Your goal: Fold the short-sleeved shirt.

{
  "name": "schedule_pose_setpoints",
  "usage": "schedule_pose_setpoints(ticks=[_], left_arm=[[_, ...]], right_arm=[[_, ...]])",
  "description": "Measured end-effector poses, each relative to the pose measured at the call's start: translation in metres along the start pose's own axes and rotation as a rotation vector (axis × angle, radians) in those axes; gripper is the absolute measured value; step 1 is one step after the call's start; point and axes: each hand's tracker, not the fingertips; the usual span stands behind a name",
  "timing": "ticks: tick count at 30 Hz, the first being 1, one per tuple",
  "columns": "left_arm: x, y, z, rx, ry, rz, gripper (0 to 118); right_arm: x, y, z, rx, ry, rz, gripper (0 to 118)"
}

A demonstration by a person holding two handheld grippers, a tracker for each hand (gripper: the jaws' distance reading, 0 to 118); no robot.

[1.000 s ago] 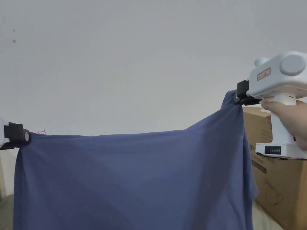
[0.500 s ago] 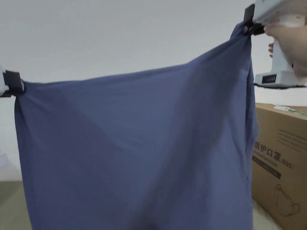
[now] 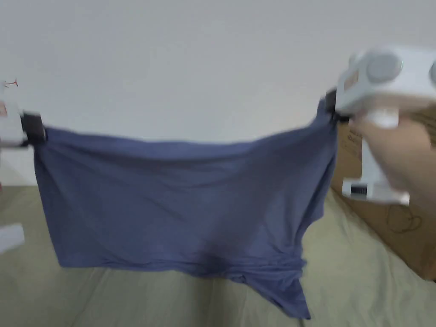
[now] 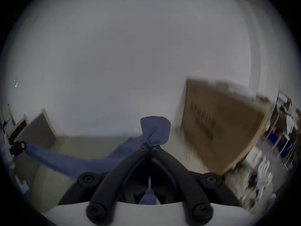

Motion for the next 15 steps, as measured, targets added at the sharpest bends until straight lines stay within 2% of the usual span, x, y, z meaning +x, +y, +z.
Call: schedule_pose_setpoints(ticks=[1,3,5,7,9,11,12,14,15], left_arm=[[-0.009,-0.036,-0.002,-0.064,0.003,0.012,0],[-0.025,-0.104,0.001,-0.186,-0.001,0.059,0],[-0.036,-0.169,0.016,-0.311,0.001,0.094,0],[-0.052,-0.228,0.045,-0.413,0.011,0.096,0],[-0.064,-0.267,0.077,-0.493,0.017,0.112,0],[-0.075,-0.291,0.111,-0.531,0.024,0.085,0],[-0.079,-0.3,0.13,-0.534,0.016,0.078,0],[-0.087,-0.308,0.164,-0.55,-0.008,0.066,0],[-0.088,-0.314,0.182,-0.557,-0.011,0.046,0]], right_arm=[[0.006,-0.034,-0.019,-0.076,0.025,-0.002,1],[0.023,-0.114,-0.044,-0.223,0.007,-0.02,1],[0.038,-0.19,-0.057,-0.367,0.01,0.0,1],[0.043,-0.273,-0.045,-0.504,0.043,0.076,1],[0.055,-0.334,-0.028,-0.575,0.056,0.113,1],[0.067,-0.382,0.002,-0.635,0.065,0.068,1],[0.075,-0.403,0.018,-0.641,0.055,0.087,1],[0.087,-0.434,0.05,-0.635,0.036,0.07,1],[0.098,-0.445,0.064,-0.662,0.062,0.049,1]])
